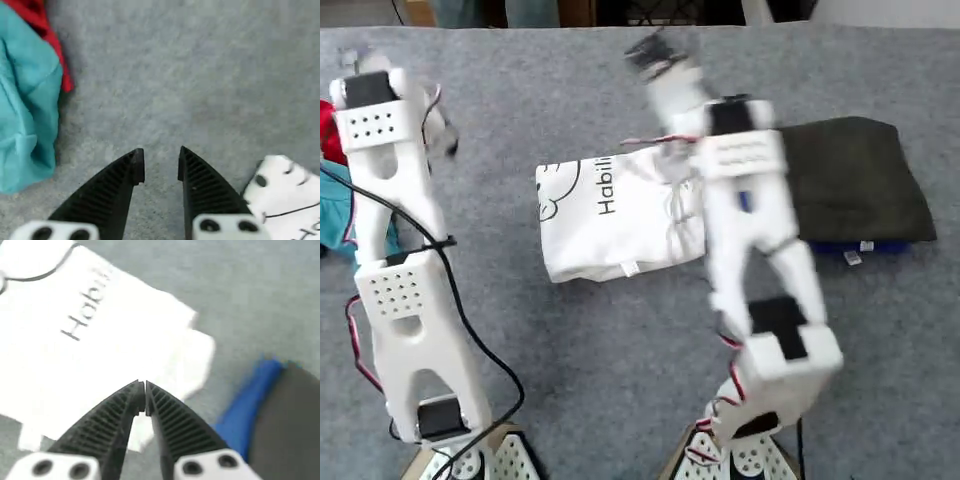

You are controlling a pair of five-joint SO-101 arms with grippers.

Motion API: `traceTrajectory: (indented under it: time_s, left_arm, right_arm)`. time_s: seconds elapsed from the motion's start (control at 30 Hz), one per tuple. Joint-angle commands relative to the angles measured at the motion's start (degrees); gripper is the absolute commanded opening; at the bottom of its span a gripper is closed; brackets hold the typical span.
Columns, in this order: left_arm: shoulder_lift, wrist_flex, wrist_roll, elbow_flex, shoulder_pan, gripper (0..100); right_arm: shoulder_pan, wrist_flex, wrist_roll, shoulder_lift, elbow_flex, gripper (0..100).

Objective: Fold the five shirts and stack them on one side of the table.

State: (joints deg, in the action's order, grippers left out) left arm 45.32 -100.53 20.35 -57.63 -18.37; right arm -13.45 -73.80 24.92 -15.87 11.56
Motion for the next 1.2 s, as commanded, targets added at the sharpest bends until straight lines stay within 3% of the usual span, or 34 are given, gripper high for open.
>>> traceTrajectory:
  time_s: [0.0, 0.17, 0.4, 0.63, 0.8, 0.97, 1.17]
  left_arm:
    - [-2.46, 5.63, -3.43, 13.49, -0.31, 12]
    - [-0.53, 24.00, -5.36, 28.35, -0.66, 12]
    - [-2.46, 22.15, -7.47, 27.03, -0.40, 12]
    - [-2.37, 22.15, -7.47, 26.95, -0.22, 12]
    - [-2.37, 22.15, -7.47, 26.95, -0.22, 12]
    - [-2.37, 22.15, -7.47, 27.03, 0.40, 12]
    - [-2.37, 22.15, -7.47, 26.95, 0.13, 12]
  right_arm:
    - [-1.58, 2.29, -2.20, -8.75, 6.55, 1.5]
    - [5.10, 4.75, -2.02, -25.80, 19.91, 1.5]
    - [9.41, -2.11, -1.93, -42.24, 44.18, 1.5]
    - [6.42, -22.51, -1.67, -47.34, 70.20, 1.5]
    - [9.85, -27.43, -1.93, -48.57, 82.86, 1.5]
    - [10.02, -27.78, -3.87, -42.07, 77.23, 1.5]
    - [2.90, -27.08, -5.27, -21.32, 39.78, 1.4]
